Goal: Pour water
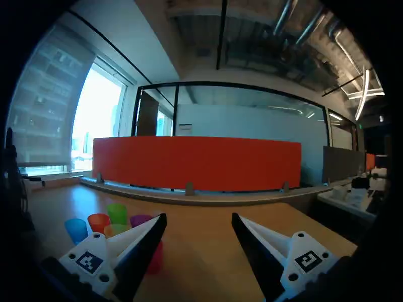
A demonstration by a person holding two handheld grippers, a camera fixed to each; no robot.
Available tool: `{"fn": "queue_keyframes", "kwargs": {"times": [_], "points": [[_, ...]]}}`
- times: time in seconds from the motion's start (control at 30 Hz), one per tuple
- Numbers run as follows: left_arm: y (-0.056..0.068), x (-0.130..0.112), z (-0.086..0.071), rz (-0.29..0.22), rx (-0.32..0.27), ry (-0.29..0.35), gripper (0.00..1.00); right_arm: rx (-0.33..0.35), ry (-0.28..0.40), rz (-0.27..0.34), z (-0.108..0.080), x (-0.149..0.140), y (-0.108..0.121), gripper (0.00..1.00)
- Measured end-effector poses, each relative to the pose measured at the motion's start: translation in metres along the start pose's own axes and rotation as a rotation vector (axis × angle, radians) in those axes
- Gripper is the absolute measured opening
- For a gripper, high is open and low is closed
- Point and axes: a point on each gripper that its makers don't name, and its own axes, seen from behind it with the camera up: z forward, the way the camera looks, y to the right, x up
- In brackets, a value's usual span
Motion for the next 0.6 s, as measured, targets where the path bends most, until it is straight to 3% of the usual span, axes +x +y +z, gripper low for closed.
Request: {"fn": "queue_keyframes", "kwargs": {"times": [0.6], "points": [[0.009,0.081,0.008,0.066,-0.101,0.002,0.98,0.031,-0.039,-0.024,0.016,0.061,0.004,1.0]]}}
